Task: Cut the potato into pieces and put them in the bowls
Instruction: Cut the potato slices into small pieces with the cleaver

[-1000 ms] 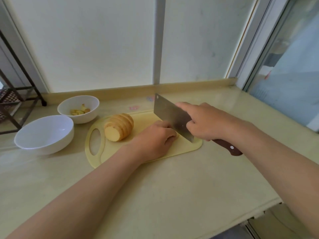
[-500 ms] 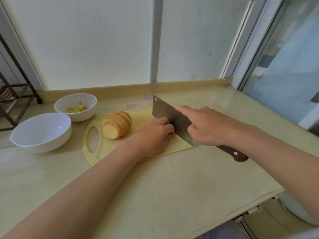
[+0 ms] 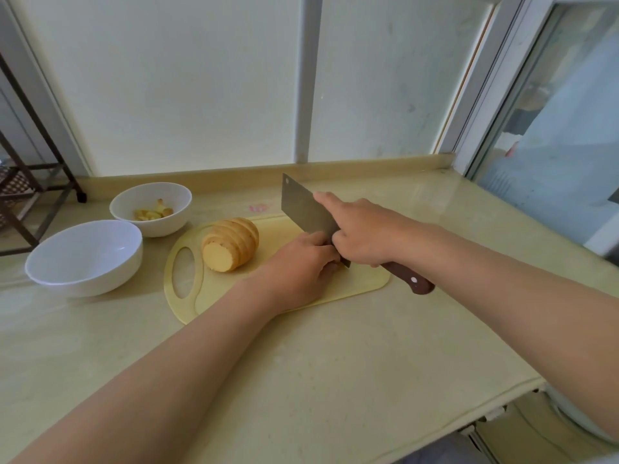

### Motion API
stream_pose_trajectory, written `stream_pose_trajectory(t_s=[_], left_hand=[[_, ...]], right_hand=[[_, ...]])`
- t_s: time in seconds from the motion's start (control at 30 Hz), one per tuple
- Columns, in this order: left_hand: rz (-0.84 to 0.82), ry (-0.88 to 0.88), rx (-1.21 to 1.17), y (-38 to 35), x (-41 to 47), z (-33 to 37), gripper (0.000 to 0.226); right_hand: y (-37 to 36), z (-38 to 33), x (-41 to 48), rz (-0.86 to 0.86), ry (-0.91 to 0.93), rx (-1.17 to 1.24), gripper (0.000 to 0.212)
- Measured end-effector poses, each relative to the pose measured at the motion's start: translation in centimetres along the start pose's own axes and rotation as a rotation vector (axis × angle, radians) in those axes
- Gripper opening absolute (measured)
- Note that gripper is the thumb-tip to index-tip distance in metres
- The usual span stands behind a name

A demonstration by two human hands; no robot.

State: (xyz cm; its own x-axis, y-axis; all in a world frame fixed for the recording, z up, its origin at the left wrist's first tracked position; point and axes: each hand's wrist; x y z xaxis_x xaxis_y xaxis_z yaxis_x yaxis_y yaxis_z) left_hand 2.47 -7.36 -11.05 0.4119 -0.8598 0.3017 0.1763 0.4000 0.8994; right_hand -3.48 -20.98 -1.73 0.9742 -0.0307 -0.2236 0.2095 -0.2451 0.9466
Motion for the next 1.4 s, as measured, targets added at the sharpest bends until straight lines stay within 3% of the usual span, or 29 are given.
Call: stream_pose_trajectory(t_s=[0.23,0.33,1.4], left_hand=[[0.098,-0.007,-0.001,0.1,-0.6,0.0,0.013],[0.088,0.014,-0.002,0.0,-0.6,-0.1,0.018],[0.084,0.011,0.014,0.0,-0.6,-0.2,0.015]], right_hand=[[0.4,1.0,-0.2,-0.050,-0.079,0.193,0.089],[0.6,1.4,-0.6,-0.046,-0.079,0.257,0.093],[0.1,0.2,-6.0,-0.103,-0.082,0.009,0.087]])
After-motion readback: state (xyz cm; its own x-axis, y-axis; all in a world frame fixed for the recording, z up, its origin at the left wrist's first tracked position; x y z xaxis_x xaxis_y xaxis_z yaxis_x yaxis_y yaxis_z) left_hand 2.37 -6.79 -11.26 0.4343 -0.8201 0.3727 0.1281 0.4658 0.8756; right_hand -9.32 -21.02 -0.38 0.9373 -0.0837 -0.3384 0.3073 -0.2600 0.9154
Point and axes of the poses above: each hand's wrist, its own x-axis towards the middle knuckle, its own y-axis out of the back of the hand, z = x × y, and after that the axes turned 6 degrees about -z, right-handed
